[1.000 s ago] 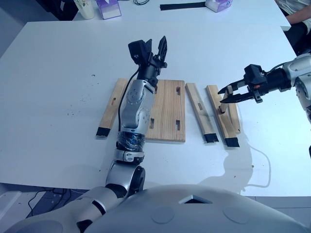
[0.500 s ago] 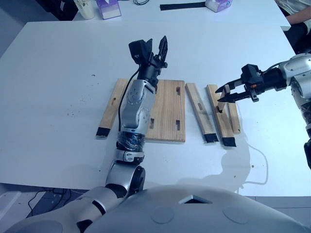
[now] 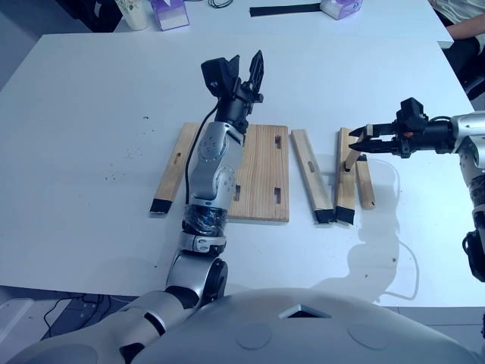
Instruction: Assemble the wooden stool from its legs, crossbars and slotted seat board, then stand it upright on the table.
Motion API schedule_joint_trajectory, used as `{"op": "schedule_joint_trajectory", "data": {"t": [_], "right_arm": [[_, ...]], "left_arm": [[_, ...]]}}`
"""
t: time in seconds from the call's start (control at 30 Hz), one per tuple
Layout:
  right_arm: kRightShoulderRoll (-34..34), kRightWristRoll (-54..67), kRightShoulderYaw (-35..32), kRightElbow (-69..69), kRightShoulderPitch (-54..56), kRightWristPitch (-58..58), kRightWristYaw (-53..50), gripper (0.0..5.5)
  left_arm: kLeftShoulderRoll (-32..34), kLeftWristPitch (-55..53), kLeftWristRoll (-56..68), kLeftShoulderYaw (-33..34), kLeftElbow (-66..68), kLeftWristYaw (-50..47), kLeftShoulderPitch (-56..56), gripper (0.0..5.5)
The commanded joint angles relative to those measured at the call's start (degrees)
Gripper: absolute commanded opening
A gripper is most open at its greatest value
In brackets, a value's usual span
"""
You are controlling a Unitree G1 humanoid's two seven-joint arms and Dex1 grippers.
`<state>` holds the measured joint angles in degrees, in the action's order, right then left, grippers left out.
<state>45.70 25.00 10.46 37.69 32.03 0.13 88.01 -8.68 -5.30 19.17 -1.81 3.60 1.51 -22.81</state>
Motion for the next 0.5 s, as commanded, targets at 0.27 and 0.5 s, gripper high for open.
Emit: {"op": "schedule_joint_trajectory", "data": {"t": [0.27, 0.5], "right_arm": [[-0.7, -5.8, -0.3, -4.7, -10.9, 0.5, -3.5, 1.31], [-1.7, -5.1, -1.8, -3.1, -9.9, 2.1, -4.3, 1.31]], "left_arm": [[-2.8, 1.5, -0.9, -0.4, -0.9, -1.8, 2.5, 2.65], [-2.6, 1.5, -0.8, -0.2, -1.3, -2.1, 2.8, 2.65]]}}
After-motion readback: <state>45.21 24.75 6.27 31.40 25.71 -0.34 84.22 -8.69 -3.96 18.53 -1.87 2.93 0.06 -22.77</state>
